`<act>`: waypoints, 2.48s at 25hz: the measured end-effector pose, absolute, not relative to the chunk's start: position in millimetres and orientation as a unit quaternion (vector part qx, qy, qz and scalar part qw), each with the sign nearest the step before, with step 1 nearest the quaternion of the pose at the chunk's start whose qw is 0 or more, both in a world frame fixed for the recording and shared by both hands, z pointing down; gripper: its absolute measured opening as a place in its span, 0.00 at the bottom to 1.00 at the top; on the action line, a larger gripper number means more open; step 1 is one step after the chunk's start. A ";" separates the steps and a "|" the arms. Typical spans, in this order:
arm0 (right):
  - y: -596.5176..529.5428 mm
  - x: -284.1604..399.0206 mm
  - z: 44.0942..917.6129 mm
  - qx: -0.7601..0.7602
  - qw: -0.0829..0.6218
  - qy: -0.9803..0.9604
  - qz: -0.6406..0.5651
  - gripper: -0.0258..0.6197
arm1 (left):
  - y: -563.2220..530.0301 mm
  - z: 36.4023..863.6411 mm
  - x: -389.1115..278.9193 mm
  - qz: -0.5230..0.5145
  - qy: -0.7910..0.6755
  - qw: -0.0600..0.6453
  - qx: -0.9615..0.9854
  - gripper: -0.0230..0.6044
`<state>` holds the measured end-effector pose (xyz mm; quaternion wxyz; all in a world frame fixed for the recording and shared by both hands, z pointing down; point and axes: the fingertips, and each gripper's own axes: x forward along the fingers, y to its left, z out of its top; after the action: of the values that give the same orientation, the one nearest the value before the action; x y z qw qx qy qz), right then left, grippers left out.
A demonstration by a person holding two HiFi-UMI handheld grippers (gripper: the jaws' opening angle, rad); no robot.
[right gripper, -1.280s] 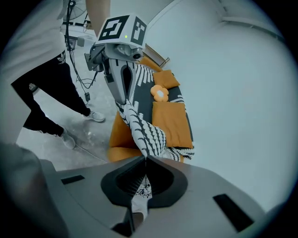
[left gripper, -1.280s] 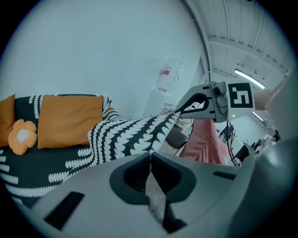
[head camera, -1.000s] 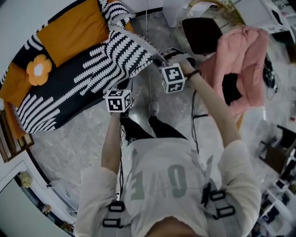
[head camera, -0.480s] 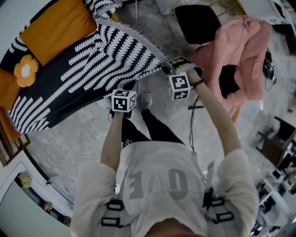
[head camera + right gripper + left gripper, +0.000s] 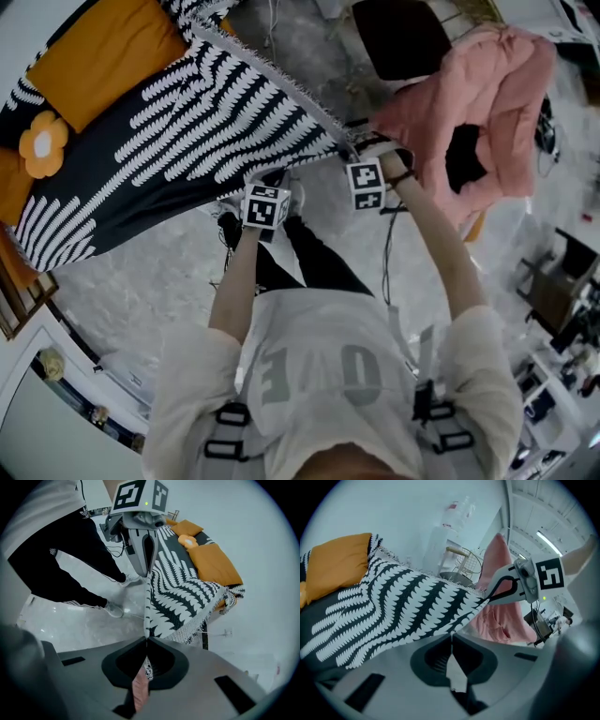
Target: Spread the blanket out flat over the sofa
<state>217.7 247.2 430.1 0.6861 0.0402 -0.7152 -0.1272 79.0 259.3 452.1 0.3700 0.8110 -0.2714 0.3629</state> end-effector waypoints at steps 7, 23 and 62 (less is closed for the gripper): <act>274.3 225.6 449.9 0.009 0.702 -0.703 -0.112 0.06 | 281.6 473.4 88.0 0.357 -0.274 0.414 0.791 0.06; 315.6 269.0 580.3 0.010 0.717 -0.697 -0.022 0.06 | 335.6 605.0 131.9 0.382 -0.248 0.472 0.755 0.06; 44.5 139.1 404.1 0.336 0.377 -0.832 0.229 0.36 | 59.0 396.0 22.5 0.171 -0.451 0.313 0.818 0.35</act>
<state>139.1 44.5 404.1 0.3770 0.3363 -0.8319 0.2294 22.5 59.0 396.0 0.3134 0.8180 -0.4512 0.1706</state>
